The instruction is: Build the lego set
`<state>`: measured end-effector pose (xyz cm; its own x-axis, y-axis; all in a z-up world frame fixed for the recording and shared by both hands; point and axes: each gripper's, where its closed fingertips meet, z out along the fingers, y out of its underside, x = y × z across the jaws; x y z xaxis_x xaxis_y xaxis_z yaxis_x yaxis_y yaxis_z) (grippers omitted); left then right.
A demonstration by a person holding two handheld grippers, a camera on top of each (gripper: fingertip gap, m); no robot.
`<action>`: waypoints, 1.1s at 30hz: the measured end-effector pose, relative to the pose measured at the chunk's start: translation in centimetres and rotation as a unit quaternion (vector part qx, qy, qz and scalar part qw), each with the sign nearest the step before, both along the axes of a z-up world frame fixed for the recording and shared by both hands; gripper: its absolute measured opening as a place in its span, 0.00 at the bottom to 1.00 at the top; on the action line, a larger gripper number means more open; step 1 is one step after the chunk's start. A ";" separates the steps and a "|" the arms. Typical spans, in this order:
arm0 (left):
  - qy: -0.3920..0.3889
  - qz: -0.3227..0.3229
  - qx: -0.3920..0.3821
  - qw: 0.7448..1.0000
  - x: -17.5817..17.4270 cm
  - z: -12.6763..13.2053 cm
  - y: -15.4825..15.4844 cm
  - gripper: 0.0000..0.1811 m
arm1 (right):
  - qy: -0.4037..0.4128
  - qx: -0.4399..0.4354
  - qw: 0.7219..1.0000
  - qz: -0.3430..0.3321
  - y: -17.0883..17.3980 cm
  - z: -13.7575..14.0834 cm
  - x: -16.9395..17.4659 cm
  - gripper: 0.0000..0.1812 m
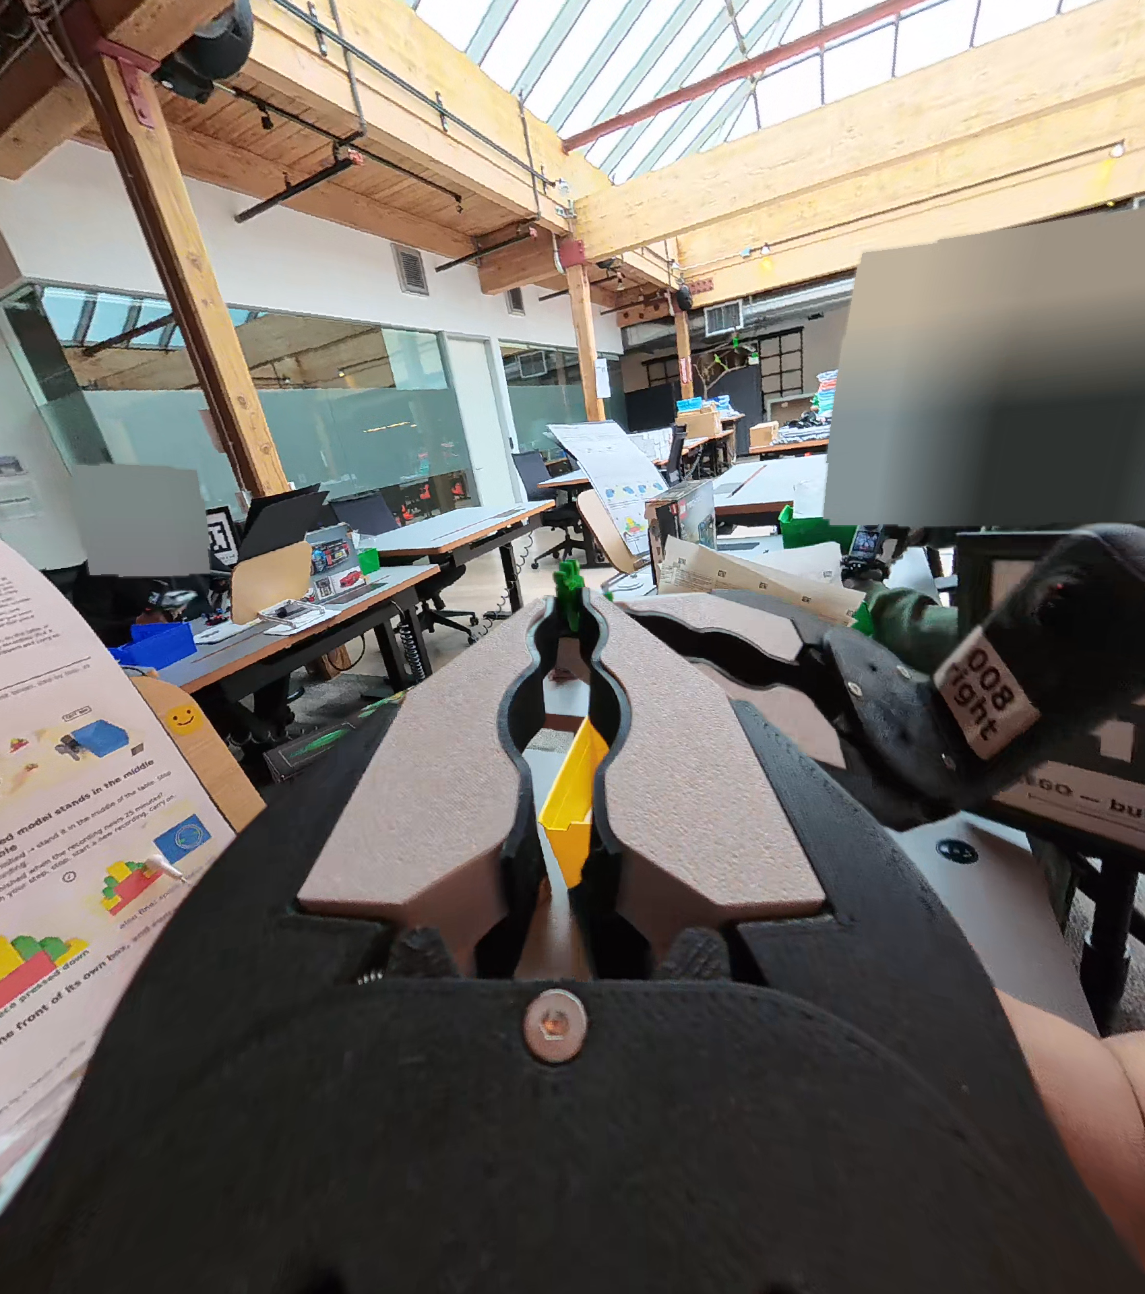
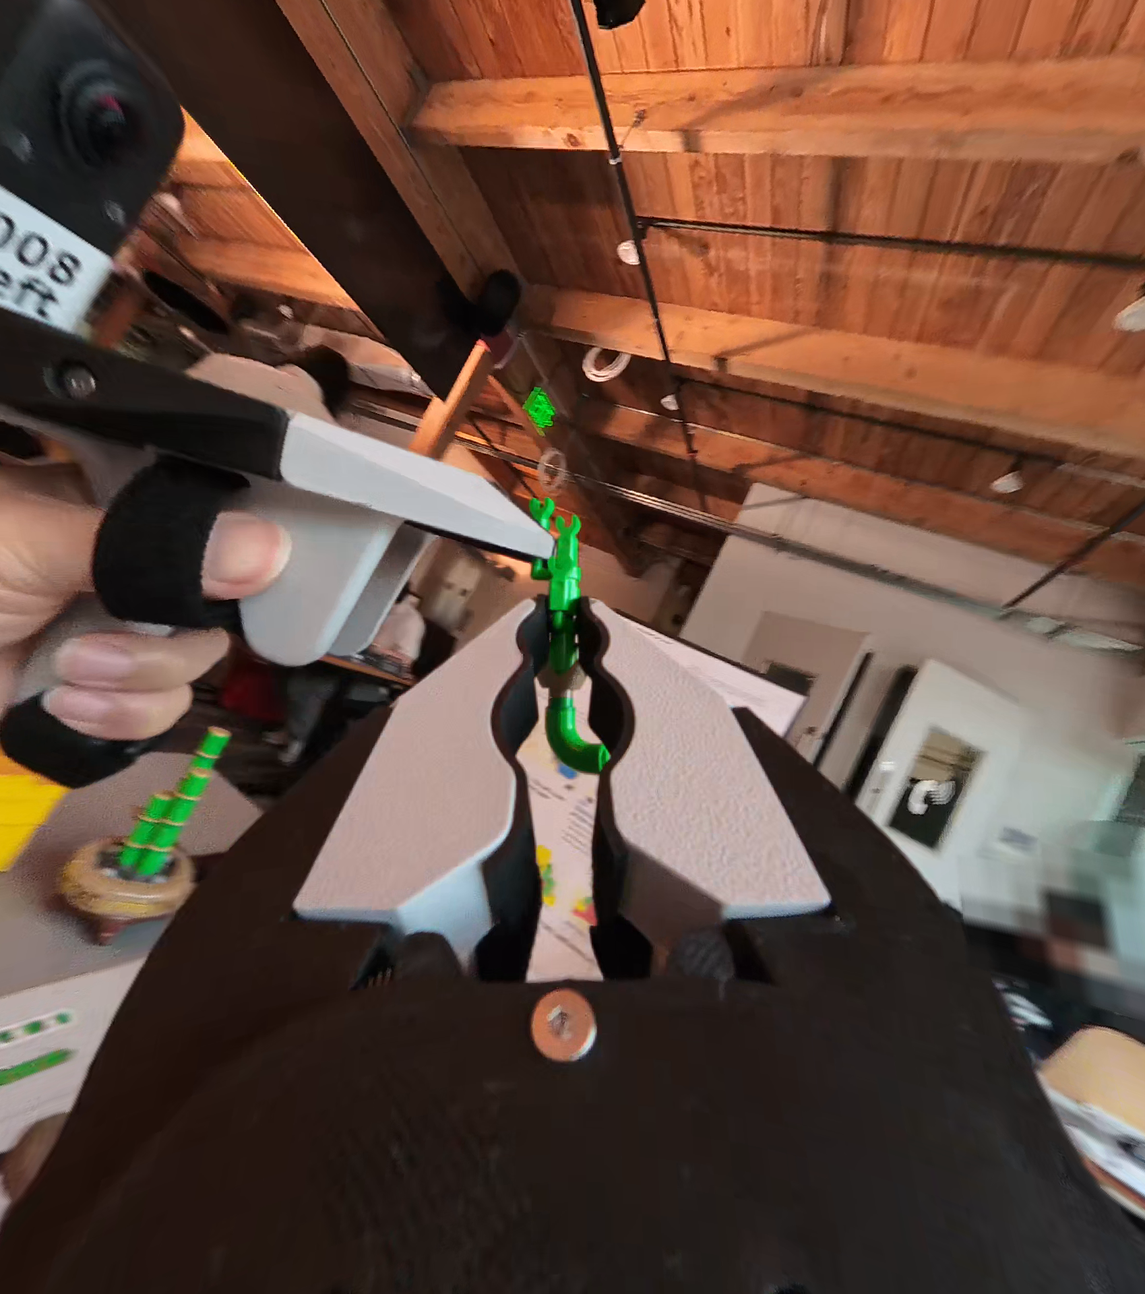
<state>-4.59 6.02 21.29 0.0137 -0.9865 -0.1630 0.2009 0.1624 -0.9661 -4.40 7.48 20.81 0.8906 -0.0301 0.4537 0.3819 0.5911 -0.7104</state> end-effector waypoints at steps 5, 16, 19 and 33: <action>-0.007 0.032 -0.025 0.999 0.2 -0.2 0.6 0.02 | -0.020 0.011 0.998 -0.059 0.5 -0.2 0.3 0.03; -0.002 -0.015 -0.045 0.999 -1.1 1.3 0.6 0.11 | 0.098 -0.081 0.982 0.137 0.6 -0.3 0.6 0.02; 0.017 0.003 -0.035 0.999 -0.4 0.8 0.9 0.11 | 0.089 -0.080 0.984 0.133 0.7 -0.4 0.1 0.02; 0.018 -0.019 -0.064 0.998 0.3 0.2 1.0 0.01 | 0.092 -0.081 0.987 0.101 1.4 -0.7 0.2 0.02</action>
<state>-4.27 7.06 21.51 -0.0281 -0.9990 -0.0347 0.1699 0.0294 -0.9850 -4.18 8.86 20.09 0.9389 0.2167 0.2675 0.1228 0.5151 -0.8483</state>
